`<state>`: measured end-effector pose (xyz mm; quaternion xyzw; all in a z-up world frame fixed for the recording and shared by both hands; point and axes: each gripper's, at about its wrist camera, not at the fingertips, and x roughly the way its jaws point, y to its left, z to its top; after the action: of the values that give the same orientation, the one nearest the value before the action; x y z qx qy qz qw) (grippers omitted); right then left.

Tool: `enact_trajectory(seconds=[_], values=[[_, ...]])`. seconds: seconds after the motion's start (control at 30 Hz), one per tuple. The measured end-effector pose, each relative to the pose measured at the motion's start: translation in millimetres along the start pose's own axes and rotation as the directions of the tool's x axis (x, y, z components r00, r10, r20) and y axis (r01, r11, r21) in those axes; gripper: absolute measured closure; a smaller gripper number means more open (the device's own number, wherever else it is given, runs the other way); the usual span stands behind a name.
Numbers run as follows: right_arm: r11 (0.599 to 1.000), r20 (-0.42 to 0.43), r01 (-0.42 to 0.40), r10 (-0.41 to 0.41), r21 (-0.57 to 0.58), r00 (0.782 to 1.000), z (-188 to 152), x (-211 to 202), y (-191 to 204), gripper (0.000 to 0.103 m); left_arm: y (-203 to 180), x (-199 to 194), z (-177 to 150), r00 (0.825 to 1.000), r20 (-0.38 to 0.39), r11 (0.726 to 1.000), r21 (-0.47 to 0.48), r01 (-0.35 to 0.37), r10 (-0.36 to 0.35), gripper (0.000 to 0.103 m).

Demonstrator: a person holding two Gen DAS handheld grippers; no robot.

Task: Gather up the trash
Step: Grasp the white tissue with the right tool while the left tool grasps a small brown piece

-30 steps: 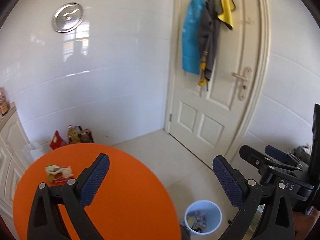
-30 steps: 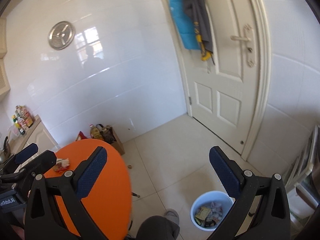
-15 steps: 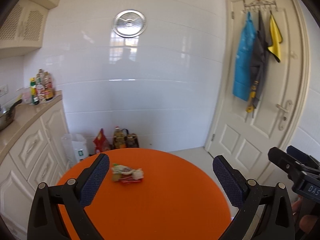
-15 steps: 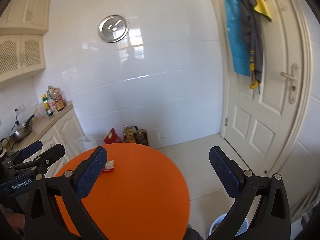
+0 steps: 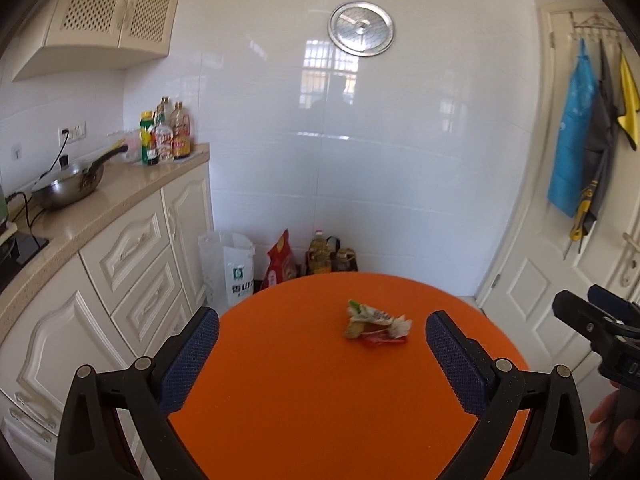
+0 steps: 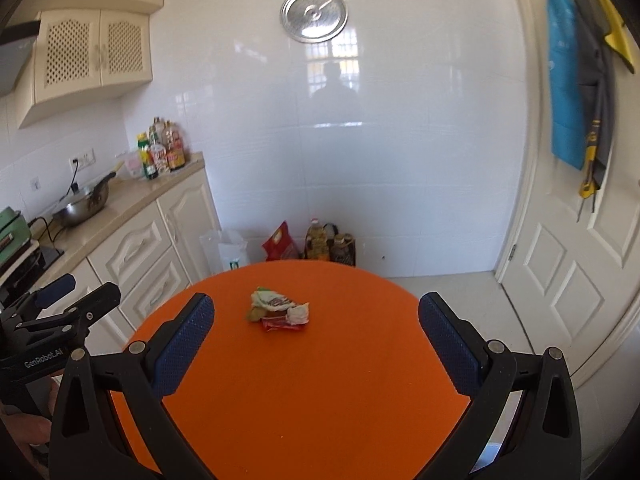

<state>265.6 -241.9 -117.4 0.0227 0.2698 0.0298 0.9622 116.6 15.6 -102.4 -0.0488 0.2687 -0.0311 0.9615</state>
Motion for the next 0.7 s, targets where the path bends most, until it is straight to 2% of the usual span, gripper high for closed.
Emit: enact_trajectory(seconds=[0.23,0.47,0.6,0.7], values=[[0.999,-0.157,-0.025,0.019,-0.036,0.987,-17,97,6,0.000,-16,95,21,0.994,-0.107,1.000,-0.011,-0.012,0.010,0.001],[0.998,-0.314,-0.016,-0.004,-0.062,0.949,-37,202,4,0.000,-40,212,46,0.975,-0.222,1.000,0.015,-0.002,0.005,0.001],[0.997,-0.392,-0.038,0.011,-0.061,0.920,-51,252,0,0.010,-47,280,57,0.957,-0.289,1.000,0.011,0.016,-0.012,0.001],[0.997,-0.413,-0.052,0.026,-0.053,0.910,-55,272,0,0.011,-49,317,64,0.946,-0.323,1.000,0.001,0.025,-0.023,0.001]])
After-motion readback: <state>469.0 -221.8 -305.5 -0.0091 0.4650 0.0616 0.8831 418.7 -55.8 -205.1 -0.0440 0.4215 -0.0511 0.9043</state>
